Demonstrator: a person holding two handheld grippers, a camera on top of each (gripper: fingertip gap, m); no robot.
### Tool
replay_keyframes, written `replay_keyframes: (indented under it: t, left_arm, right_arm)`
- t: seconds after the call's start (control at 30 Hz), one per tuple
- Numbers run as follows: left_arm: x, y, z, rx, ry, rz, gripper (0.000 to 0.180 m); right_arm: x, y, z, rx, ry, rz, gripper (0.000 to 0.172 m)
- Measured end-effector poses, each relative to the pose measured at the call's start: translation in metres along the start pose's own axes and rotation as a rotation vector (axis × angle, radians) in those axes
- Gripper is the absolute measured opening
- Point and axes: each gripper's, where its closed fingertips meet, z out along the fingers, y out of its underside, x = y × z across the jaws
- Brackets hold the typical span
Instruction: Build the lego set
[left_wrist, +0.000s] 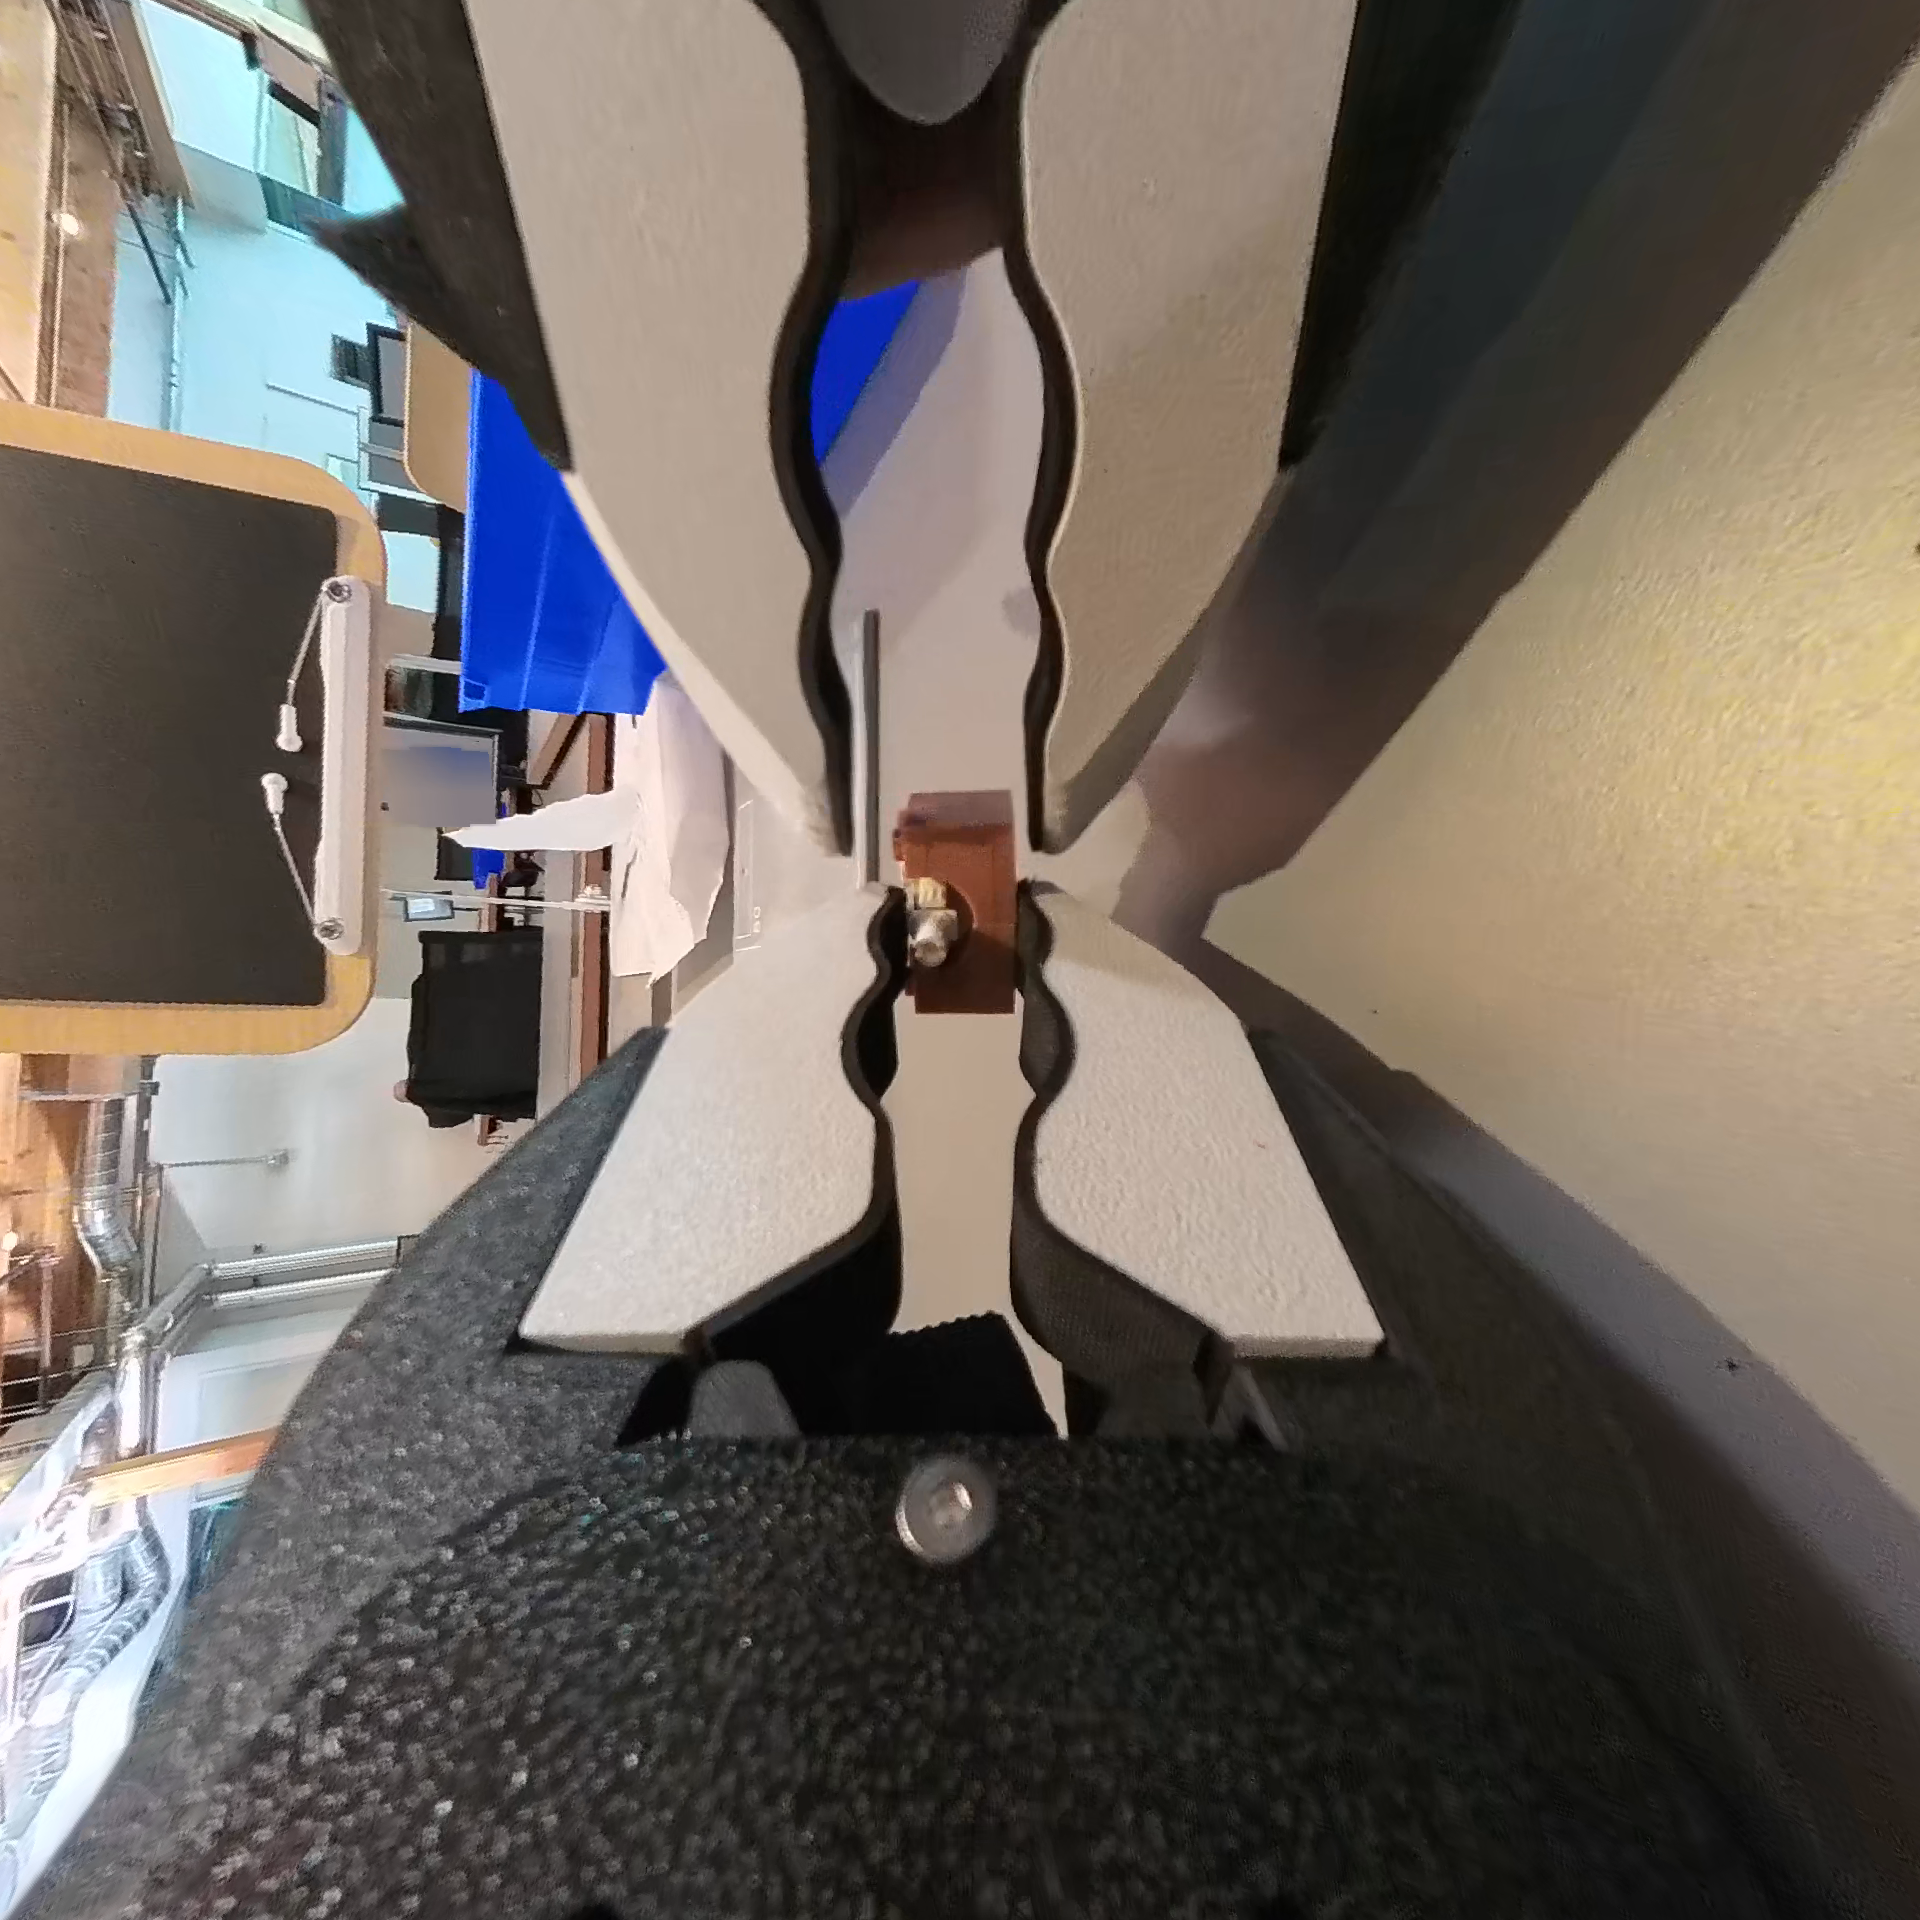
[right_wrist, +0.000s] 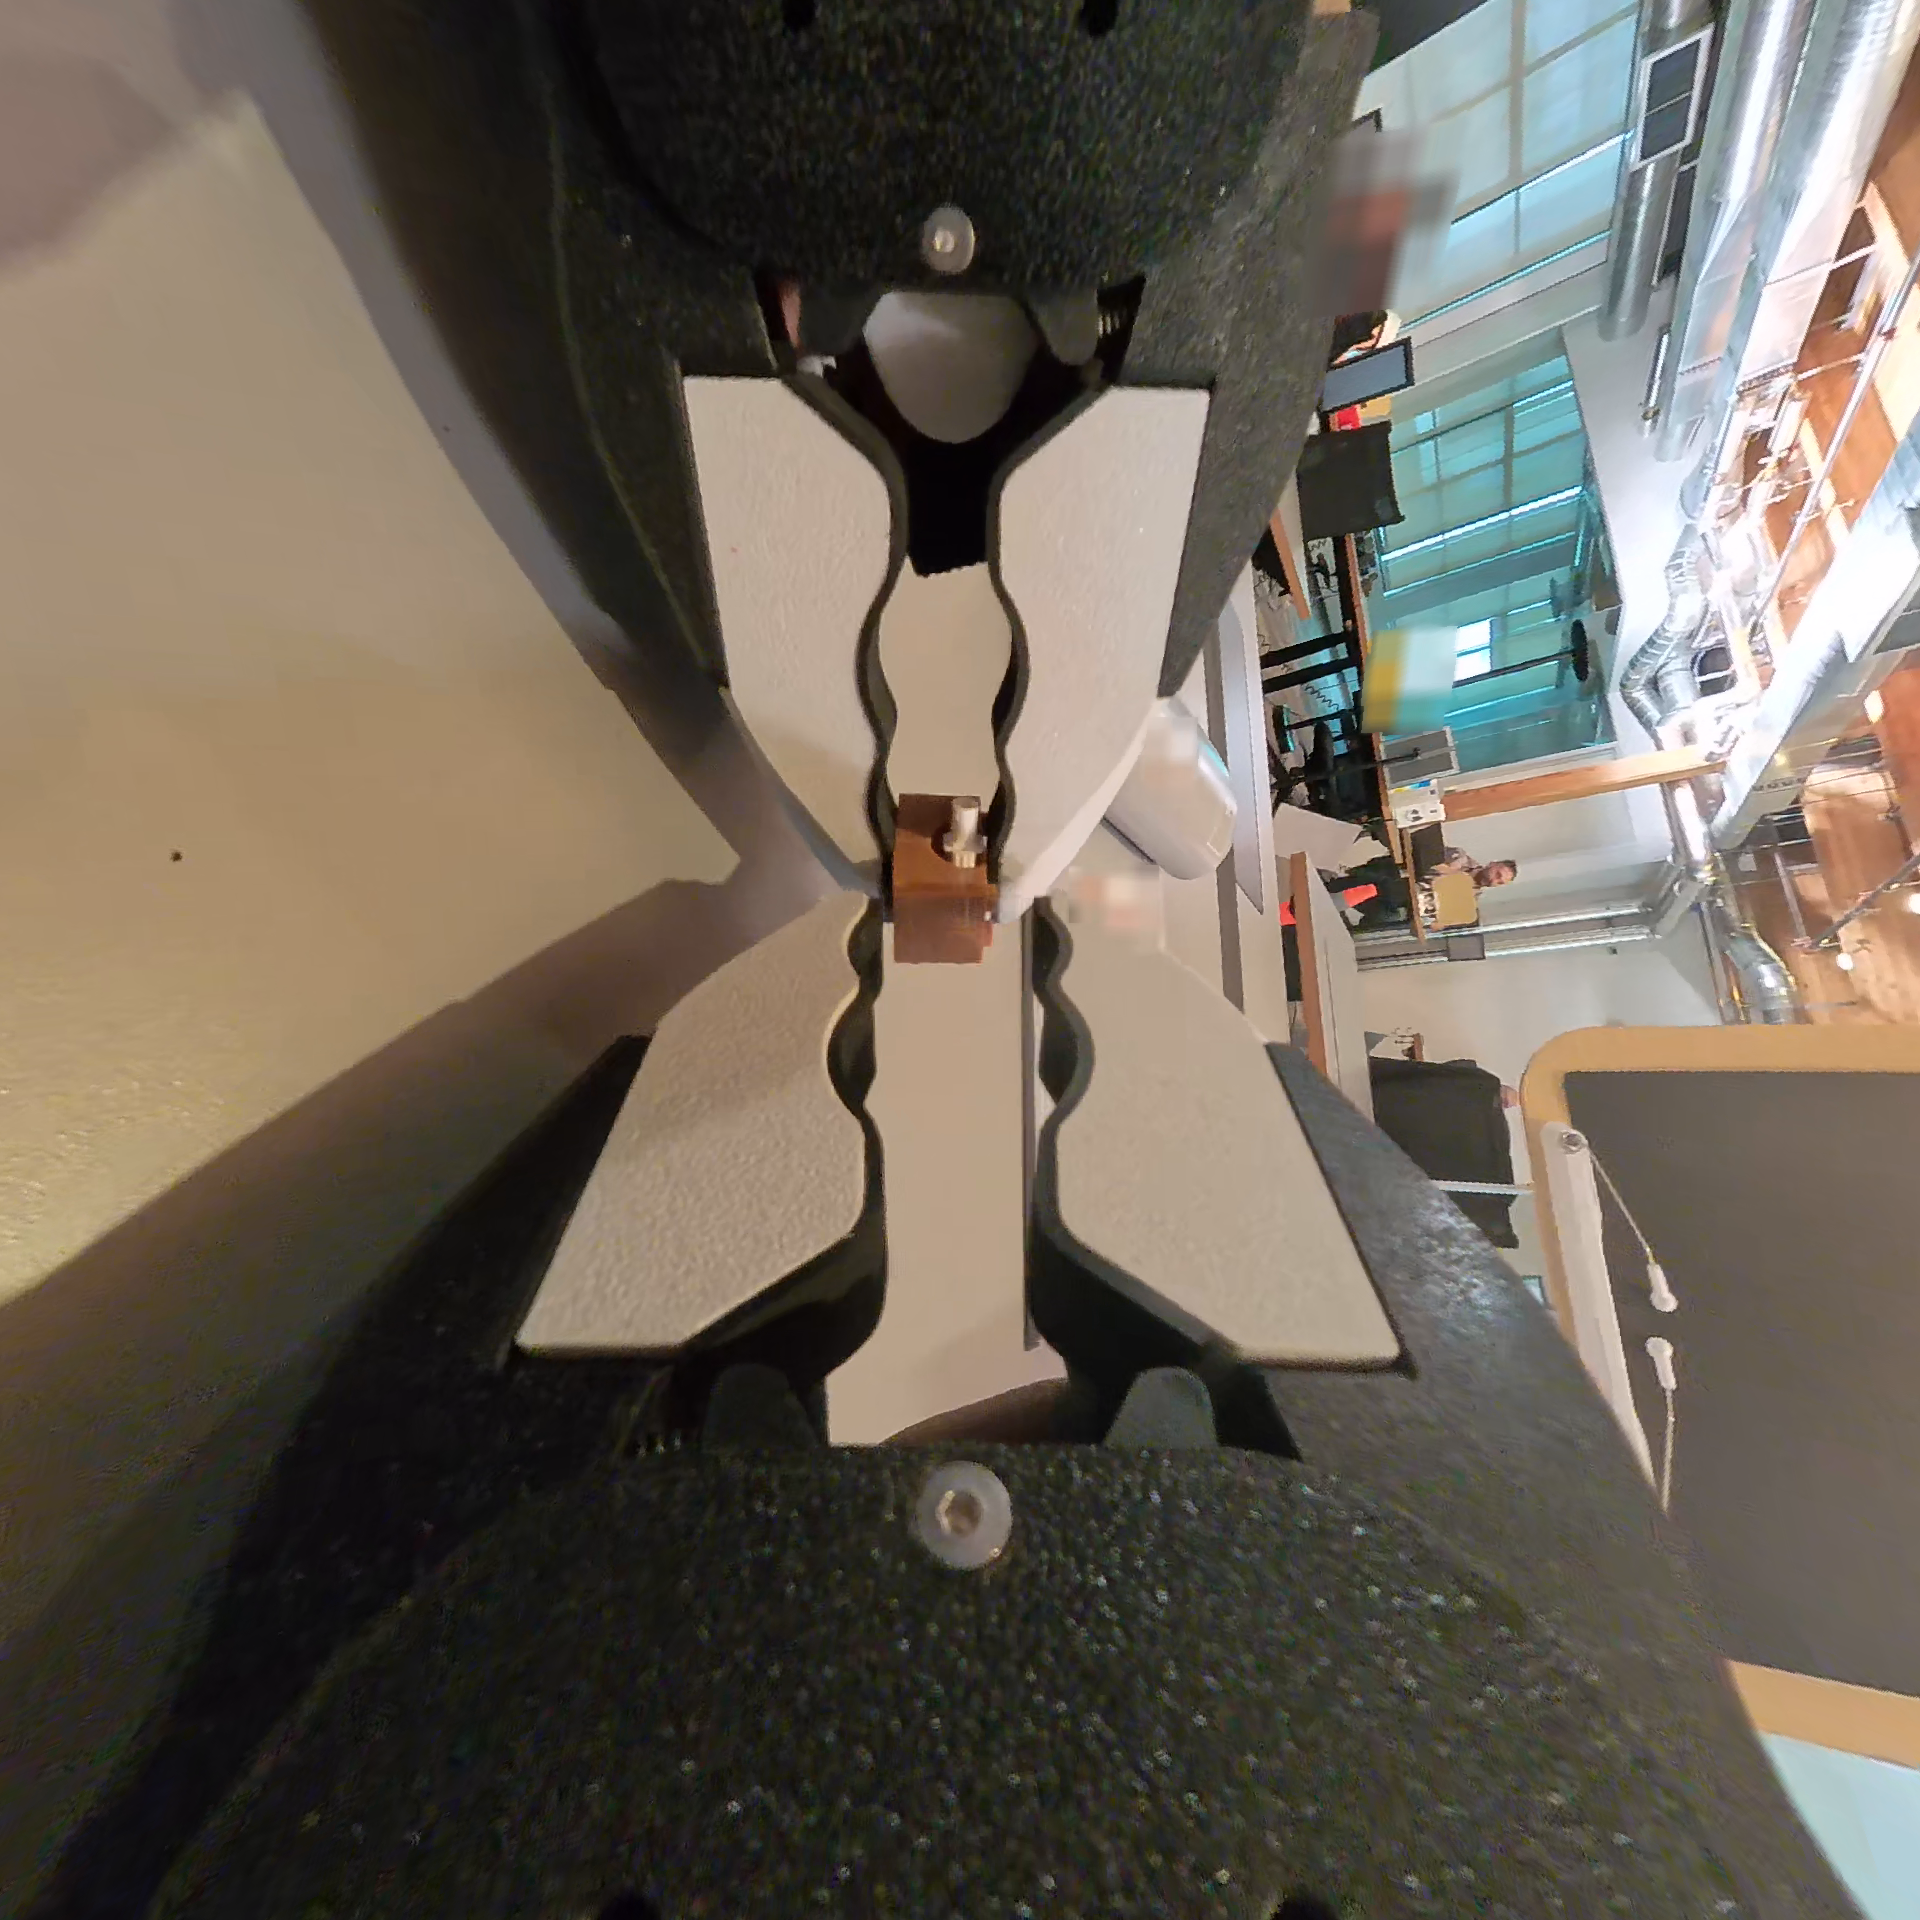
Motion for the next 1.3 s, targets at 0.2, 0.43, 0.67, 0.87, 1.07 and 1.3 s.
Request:
replay_keyframes:
  t: [0.2, 0.43, 0.67, 0.87, 1.07, 1.3]
  left_arm:
    - [0.003, 0.002, 0.001, -0.018, 0.011, 0.014, 0.019]
    - [0.004, 0.001, 0.001, -0.026, 0.009, 0.025, 0.019]
    - [0.006, 0.0, 0.0, -0.028, 0.013, 0.019, 0.019]
    - [0.002, 0.003, 0.001, -0.028, 0.002, 0.007, 0.019]
    - [0.005, 0.009, 0.001, -0.04, 0.02, 0.063, 0.02]
    - [0.016, 0.004, -0.011, 0.039, 0.172, 0.008, 0.036]
  right_arm:
    - [-0.004, -0.005, 0.0, 0.007, -0.004, -0.052, 0.018]
    - [-0.006, -0.005, -0.001, 0.001, -0.029, -0.036, 0.017]
    - [-0.007, -0.005, -0.001, -0.001, -0.041, -0.027, 0.017]
    - [-0.004, -0.003, 0.0, 0.007, -0.01, -0.009, 0.021]
    - [-0.003, 0.008, -0.006, -0.015, -0.067, 0.114, 0.042]
    - [-0.003, 0.017, -0.011, -0.021, -0.147, 0.29, 0.044]
